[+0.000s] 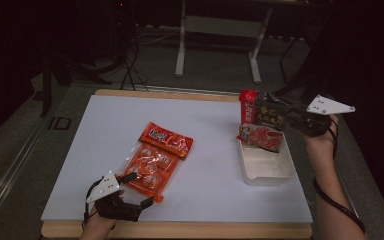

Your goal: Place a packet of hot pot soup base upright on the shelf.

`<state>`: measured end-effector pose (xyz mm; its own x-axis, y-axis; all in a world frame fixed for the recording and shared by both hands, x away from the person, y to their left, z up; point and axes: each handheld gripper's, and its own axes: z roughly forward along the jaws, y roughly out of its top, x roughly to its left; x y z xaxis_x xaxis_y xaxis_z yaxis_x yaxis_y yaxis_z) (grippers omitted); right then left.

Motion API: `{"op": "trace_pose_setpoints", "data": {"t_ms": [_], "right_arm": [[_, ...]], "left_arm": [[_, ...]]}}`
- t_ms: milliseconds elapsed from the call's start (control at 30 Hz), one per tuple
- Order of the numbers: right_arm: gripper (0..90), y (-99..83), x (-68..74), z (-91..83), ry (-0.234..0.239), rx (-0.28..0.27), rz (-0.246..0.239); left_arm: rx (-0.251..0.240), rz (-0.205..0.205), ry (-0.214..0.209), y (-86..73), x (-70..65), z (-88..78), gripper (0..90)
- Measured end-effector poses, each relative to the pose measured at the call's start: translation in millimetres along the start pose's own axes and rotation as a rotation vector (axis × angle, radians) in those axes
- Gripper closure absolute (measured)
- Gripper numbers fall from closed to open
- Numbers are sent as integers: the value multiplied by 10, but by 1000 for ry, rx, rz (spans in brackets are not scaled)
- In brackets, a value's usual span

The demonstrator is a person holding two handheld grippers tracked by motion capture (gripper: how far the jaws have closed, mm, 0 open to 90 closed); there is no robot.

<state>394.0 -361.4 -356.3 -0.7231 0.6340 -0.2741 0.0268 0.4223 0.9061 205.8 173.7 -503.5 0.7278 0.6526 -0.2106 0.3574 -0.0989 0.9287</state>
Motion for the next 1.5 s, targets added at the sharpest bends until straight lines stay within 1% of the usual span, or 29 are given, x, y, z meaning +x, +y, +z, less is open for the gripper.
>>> {"op": "trace_pose_setpoints", "data": {"t_ms": [67, 167, 267, 333, 400, 467, 567, 633, 667, 700, 733, 800, 933, 1033, 1200, 1233, 1300, 1333, 1367, 1400, 1433, 1467, 1500], "right_arm": [[766, 15, -1, -22, -16, 13, -20], [766, 21, -3, -22, -21, 19, -34], [766, -6, 22, 42, -11, 50, -48], [766, -19, 34, 62, -6, 56, -51], [763, -55, 46, 98, 6, 45, -35], [761, -74, 45, 116, 22, 39, -21], [757, -104, 51, 160, 53, 44, -13], [754, -125, 57, 176, 57, 40, -6], [754, -138, 56, 178, 58, 33, 8], [754, -138, 56, 178, 58, 33, 8], [753, -153, 55, 176, 54, 29, 18], [751, -213, 50, 150, 48, 9, 37], [749, -283, 32, 109, 46, -15, 54], [745, -324, 33, 95, 52, -34, 68], [741, -373, 57, 94, 58, -52, 66], [736, -392, 67, 102, 61, -47, 67], [737, -451, 82, 133, 52, 0, 65], [734, -500, 82, 135, 54, -6, 77], [725, -533, 71, 119, 52, -25, 101], [710, -546, 69, 101, 45, -25, 125], [699, -554, 68, 93, 48, -26, 139], [681, -558, 68, 88, 44, -26, 142], [652, -553, 63, 80, 27, -14, 159]], "left_arm": [[0, 1, 0, 0, -1, 1, 13], [1, 1, -1, 0, -2, 6, 13], [1, 3, -1, -1, -5, 7, 13], [0, -2, -1, -4, 3, 5, 13], [-1, -10, -2, -11, 12, 5, 13], [2, -9, 1, -18, 18, 8, 13], [-2, -10, -1, -17, 16, 9, 13], [-6, -11, -1, -16, 15, 7, 13], [-6, -12, -1, -18, 16, 7, 13], [-6, -12, -1, -18, 16, 7, 13], [-5, -14, 2, -24, 17, 9, 13], [-4, -14, 3, -29, 20, 11, 13], [-7, -13, 5, -27, 26, 12, 13], [-3, -14, 6, -31, 32, 11, 13], [-5, -13, 4, -35, 30, 8, 13], [-8, -15, 2, -33, 29, 8, 13], [-7, -13, 5, -31, 31, 4, 13], [-10, -21, 4, -33, 34, 1, 13], [-11, -25, 4, -35, 39, 1, 13], [-6, -23, 8, -37, 44, 1, 13], [-5, -24, 9, -41, 48, 3, 13], [-3, -24, 10, -43, 55, 6, 13], [-2, -24, 14, -43, 56, 11, 13]]}}
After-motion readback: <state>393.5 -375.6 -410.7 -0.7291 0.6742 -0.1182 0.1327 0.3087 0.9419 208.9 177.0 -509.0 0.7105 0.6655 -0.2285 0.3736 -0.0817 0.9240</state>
